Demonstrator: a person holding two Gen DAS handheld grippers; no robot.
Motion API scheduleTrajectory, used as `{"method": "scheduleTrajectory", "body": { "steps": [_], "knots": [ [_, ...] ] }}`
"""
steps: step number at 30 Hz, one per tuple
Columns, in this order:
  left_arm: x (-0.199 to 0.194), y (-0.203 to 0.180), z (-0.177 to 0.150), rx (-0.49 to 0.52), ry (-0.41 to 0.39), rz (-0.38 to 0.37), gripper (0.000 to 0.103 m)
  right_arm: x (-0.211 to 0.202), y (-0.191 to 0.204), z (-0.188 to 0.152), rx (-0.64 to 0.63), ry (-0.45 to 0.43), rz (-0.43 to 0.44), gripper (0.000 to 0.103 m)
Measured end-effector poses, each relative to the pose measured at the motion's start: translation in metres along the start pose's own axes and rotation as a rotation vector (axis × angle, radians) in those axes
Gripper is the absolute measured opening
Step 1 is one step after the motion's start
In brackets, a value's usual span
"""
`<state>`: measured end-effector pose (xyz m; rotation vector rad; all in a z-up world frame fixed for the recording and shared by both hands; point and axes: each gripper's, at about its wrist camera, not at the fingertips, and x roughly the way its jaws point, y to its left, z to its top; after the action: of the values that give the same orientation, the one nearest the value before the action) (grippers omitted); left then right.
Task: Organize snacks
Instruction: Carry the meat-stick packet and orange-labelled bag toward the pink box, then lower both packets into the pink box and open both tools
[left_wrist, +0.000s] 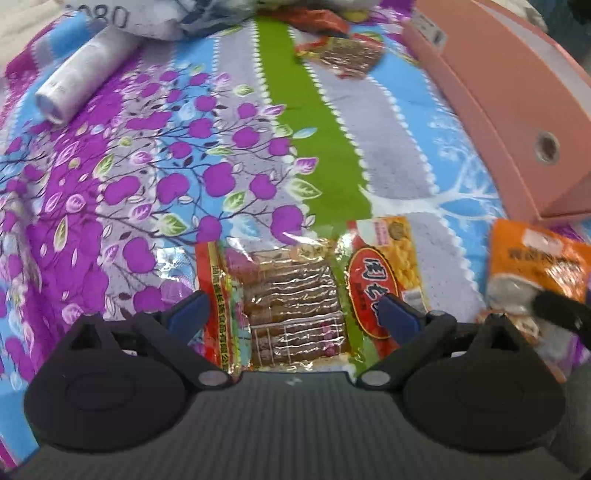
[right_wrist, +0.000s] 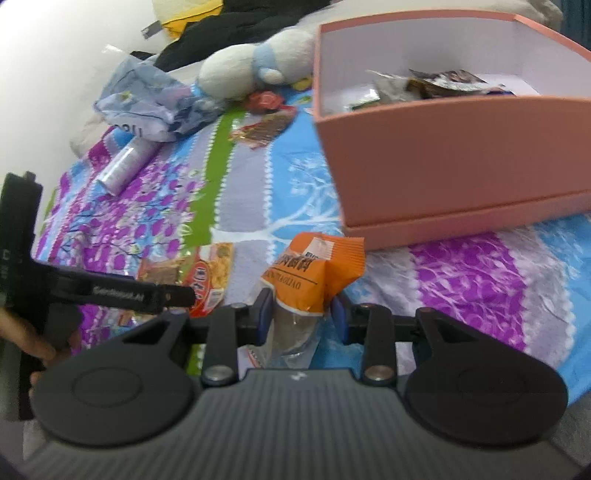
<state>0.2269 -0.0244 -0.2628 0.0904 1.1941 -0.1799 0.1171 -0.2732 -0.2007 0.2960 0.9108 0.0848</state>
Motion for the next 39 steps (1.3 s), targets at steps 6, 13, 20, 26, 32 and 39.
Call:
{"method": "scheduleTrajectory", "body": {
  "steps": [6, 13, 20, 26, 32, 39],
  "knots": [
    [-0.003, 0.0, 0.001, -0.036, -0.007, 0.042, 0.074, 0.003, 0.003, -0.001, -0.007, 0.002, 0.0, 0.037],
    [-0.017, 0.003, 0.003, -0.023, -0.01, 0.021, 0.059, 0.005, 0.016, 0.008, -0.056, -0.013, 0.01, 0.037],
    [-0.052, 0.015, 0.012, -0.078, -0.064, -0.029, 0.059, -0.009, 0.028, 0.026, -0.104, -0.051, 0.02, 0.036],
    [-0.096, 0.007, 0.036, -0.095, -0.149, -0.082, 0.059, -0.03, 0.039, 0.052, -0.148, -0.109, 0.022, 0.036],
    [-0.142, -0.01, 0.076, -0.073, -0.252, -0.12, 0.059, -0.06, 0.047, 0.087, -0.184, -0.194, 0.004, 0.035],
    [-0.199, -0.045, 0.135, -0.051, -0.381, -0.192, 0.059, -0.099, 0.042, 0.135, -0.229, -0.307, -0.052, 0.035]
  ]
}}
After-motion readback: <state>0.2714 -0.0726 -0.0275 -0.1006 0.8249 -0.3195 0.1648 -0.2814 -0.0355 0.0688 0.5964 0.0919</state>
